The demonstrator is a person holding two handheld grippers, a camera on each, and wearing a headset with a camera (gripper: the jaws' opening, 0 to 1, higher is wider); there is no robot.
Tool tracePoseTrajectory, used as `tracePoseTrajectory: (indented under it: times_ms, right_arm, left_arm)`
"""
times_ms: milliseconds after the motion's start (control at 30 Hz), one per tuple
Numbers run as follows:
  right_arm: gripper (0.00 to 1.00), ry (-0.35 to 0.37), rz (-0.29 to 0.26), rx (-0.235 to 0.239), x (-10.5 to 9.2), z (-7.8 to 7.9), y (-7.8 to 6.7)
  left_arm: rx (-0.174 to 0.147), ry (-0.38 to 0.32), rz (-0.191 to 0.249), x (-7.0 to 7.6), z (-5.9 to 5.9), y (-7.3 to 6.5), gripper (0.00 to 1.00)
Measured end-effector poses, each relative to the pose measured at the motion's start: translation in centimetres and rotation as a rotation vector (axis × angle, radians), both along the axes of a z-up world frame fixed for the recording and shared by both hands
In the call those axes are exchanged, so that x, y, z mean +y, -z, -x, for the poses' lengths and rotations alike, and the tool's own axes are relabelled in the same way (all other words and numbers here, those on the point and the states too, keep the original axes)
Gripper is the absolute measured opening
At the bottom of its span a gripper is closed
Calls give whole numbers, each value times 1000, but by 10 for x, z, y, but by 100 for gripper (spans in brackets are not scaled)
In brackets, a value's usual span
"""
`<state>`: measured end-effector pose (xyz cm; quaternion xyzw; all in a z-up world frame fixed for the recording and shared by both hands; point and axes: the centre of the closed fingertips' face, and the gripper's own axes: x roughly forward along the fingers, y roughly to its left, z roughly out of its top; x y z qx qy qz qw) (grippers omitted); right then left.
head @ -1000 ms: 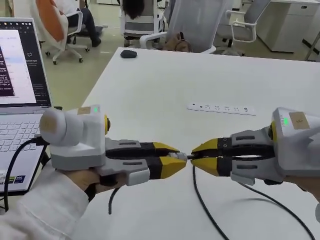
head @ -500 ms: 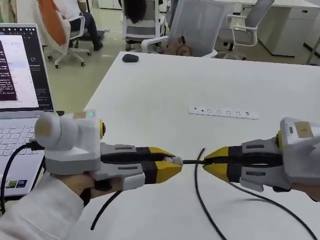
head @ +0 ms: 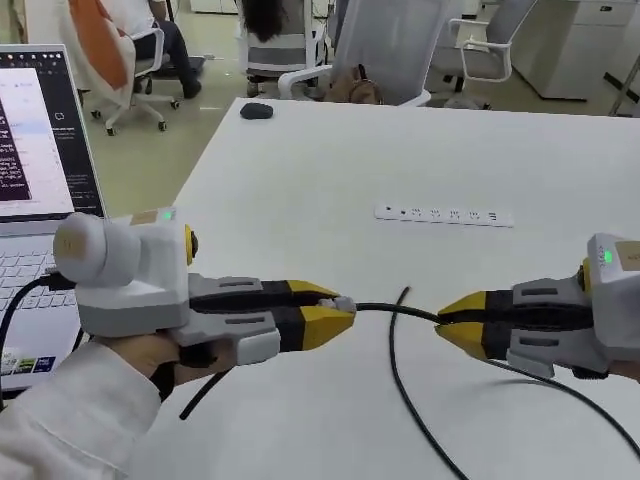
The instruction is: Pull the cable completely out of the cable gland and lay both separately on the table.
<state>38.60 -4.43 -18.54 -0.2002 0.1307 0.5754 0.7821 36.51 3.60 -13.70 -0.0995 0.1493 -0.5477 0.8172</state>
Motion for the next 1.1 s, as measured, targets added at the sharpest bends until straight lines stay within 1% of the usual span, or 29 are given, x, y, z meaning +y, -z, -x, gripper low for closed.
tracePoseTrajectory:
  times_ms: [133,233,300,400,500,567,633,767,800,867,900,1000,1100]
  right_arm:
    - [6,9,-14,2,-2,0,-2]
    - [6,6,-10,7,-3,0,-1]
    - [6,-1,-2,12,-4,1,1]
    - [6,-8,11,18,-5,1,3]
    - [7,-11,7,24,-6,1,1]
    - [9,-15,0,24,-5,1,-1]
    - [13,-16,-10,21,-3,1,-5]
    - [16,-56,-27,16,8,7,-14]
    - [17,-86,-23,6,14,12,-17]
    - [20,-128,-12,-15,23,19,-21]
    - [21,-142,-10,-18,26,21,-22]
    - [21,-164,-8,-34,38,25,-27]
    - [22,-179,-26,-47,49,27,-33]
  left_arm:
    - [-3,3,14,-3,1,-3,17]
    - [-9,13,27,-6,2,-7,17]
    - [-8,19,27,-8,4,-7,17]
    - [-17,29,19,-9,6,-5,17]
    - [-19,31,19,-9,7,-6,17]
    - [-18,26,19,-8,6,-6,17]
    - [-18,24,22,-8,5,-6,17]
    - [-16,29,21,-9,6,-6,17]
    - [-14,32,21,-10,6,-5,17]
    - [-14,36,21,-11,7,-5,17]
    - [-14,40,21,-12,7,-5,17]
    - [-11,44,23,-14,8,-4,17]
    - [-8,54,17,-16,11,-2,17]
